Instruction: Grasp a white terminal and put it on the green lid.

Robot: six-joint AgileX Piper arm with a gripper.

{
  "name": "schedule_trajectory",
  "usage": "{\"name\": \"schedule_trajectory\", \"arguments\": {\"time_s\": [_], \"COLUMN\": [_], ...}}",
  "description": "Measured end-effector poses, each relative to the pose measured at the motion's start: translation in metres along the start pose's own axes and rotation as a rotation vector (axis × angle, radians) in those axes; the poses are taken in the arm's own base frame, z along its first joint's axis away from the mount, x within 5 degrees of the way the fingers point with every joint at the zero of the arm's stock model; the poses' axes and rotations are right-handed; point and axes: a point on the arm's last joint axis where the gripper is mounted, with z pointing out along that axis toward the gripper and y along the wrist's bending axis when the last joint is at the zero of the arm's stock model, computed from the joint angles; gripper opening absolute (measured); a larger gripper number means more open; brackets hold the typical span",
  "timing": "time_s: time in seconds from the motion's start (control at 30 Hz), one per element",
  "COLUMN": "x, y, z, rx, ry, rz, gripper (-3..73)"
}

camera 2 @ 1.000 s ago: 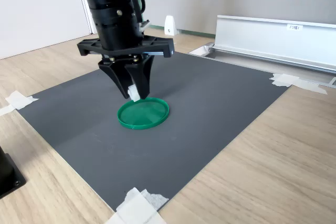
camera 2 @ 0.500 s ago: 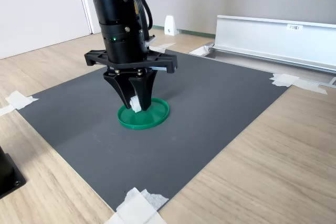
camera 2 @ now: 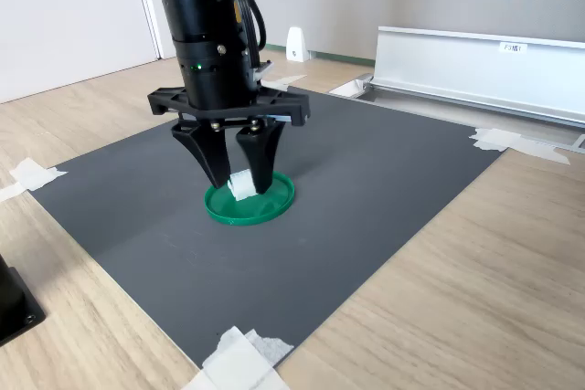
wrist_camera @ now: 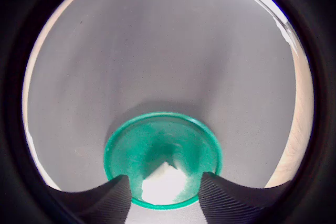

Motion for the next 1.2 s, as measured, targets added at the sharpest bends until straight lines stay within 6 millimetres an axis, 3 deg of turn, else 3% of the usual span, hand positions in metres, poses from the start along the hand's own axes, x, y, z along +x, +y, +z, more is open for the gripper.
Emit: {"name": "schedule_trajectory", "arguments": {"time_s": [0.2, 0.33, 0.67, 0.83, 0.93, 1.2], "x": [0.006, 0.012, 0.035, 0.059, 0.075, 0.118], "y": [-0.001, 0.002, 0.025, 0.036, 0.044, 0.069], "z": [-0.014, -0.036, -0.115, -0.142, -0.143, -0.103], "rx": [0.035, 0.057, 0.093, 0.207, 0.256, 0.323], "ry": [0.0, -0.047, -0.425, -0.697, -0.859, -1.105], "rz": [0.022, 0.048, 0.185, 0.255, 0.31, 0.374], "gripper": [60.2, 54.1, 16.8, 3.7, 0.4, -0.5]}}
